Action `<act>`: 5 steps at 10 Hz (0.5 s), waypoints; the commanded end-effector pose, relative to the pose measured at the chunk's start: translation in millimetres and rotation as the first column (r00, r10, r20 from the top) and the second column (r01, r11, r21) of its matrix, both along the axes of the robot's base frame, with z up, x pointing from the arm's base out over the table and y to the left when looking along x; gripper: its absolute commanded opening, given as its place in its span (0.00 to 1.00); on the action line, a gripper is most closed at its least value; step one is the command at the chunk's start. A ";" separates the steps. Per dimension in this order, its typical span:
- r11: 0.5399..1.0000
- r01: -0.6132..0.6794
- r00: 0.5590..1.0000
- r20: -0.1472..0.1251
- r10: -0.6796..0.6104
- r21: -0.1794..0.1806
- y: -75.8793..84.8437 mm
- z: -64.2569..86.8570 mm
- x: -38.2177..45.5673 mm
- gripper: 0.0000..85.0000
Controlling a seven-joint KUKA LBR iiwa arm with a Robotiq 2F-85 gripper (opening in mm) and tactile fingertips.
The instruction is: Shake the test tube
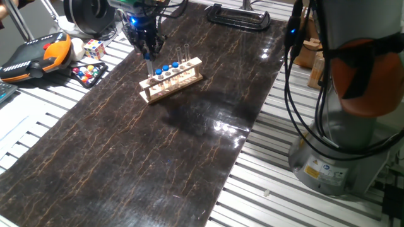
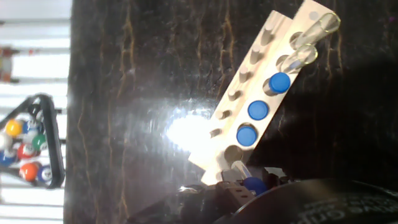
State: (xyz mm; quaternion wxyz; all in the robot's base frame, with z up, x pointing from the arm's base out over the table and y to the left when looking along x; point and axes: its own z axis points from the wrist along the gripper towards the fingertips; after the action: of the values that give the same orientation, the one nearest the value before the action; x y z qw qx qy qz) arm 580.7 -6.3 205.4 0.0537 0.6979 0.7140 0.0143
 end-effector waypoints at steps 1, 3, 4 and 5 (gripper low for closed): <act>1.000 0.003 1.000 -0.004 -0.003 0.003 -1.5 -1.8 0.8 0.01; 1.000 0.015 1.000 -0.008 -0.015 0.019 -3.8 -5.8 1.2 0.01; 0.999 0.022 1.000 -0.013 -0.021 0.026 -3.8 -8.5 2.1 0.01; 0.999 0.026 1.000 -0.014 -0.026 0.034 -4.9 -11.4 2.4 0.01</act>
State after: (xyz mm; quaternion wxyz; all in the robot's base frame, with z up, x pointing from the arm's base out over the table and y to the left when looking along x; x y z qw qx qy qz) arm 583.1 -11.4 193.6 0.0365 0.7087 0.7043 0.0214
